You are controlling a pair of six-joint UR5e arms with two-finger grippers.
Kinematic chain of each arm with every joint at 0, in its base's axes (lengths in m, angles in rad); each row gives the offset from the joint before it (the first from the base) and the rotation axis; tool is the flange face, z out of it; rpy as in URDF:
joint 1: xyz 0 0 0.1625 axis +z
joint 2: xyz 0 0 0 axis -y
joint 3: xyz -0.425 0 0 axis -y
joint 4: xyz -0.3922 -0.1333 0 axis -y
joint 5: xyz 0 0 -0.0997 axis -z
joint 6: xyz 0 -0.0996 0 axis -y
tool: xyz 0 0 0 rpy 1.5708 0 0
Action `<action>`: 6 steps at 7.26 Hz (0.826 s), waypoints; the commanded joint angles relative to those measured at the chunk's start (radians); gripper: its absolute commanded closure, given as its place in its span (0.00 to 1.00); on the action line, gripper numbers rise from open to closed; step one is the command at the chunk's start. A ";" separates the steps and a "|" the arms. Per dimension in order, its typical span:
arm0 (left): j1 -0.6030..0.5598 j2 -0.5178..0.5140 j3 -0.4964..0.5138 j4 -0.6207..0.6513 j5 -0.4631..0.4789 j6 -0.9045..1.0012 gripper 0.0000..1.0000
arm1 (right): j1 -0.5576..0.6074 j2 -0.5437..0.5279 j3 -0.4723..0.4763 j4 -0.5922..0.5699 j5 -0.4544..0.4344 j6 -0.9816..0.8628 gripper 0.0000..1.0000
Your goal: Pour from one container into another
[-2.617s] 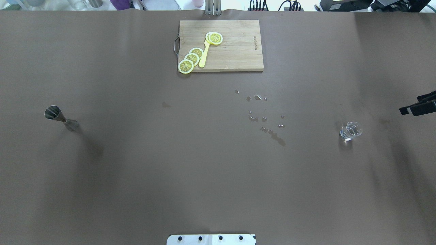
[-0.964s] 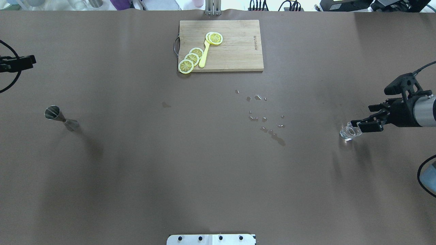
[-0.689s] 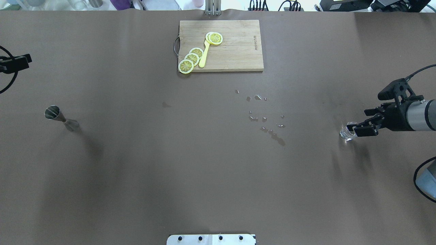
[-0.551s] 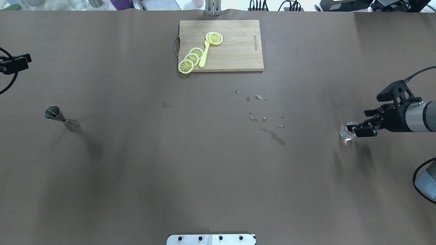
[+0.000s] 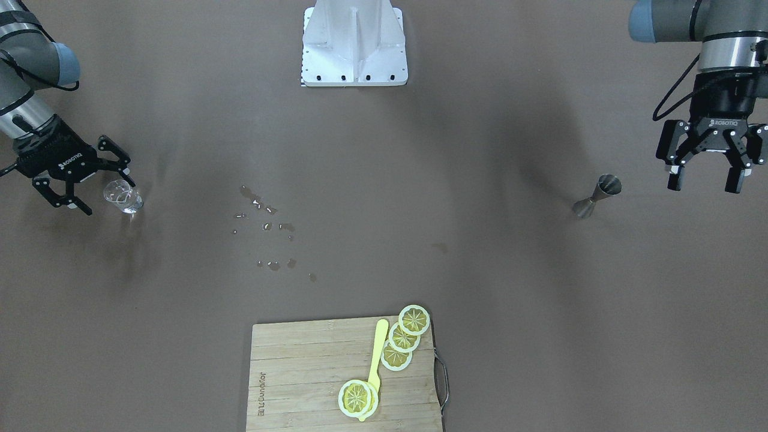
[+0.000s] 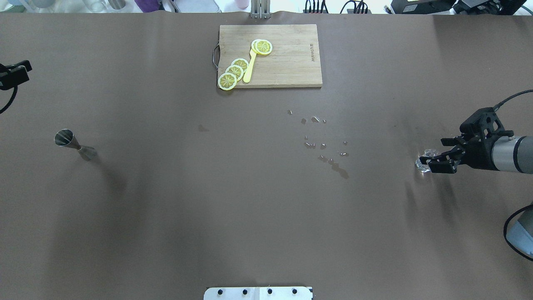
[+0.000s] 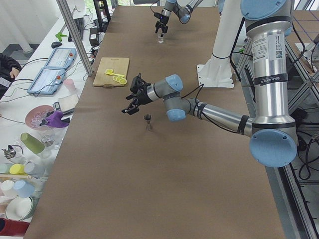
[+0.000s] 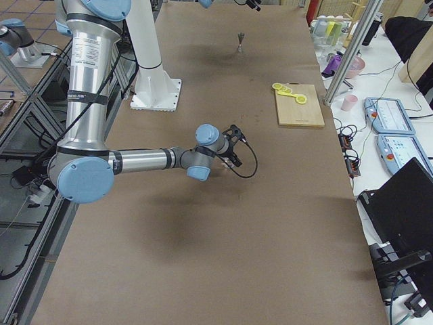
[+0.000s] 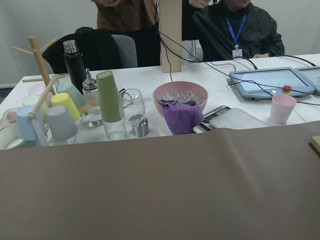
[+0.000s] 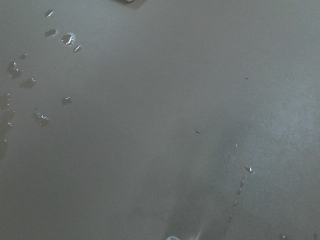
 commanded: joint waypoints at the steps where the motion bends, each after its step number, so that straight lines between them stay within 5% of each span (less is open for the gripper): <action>1: 0.089 0.027 0.022 -0.068 0.123 -0.105 0.03 | -0.041 -0.031 -0.016 0.068 -0.068 0.005 0.00; 6: 0.355 0.110 0.022 -0.142 0.528 -0.254 0.03 | -0.089 0.006 -0.090 0.115 -0.115 0.042 0.00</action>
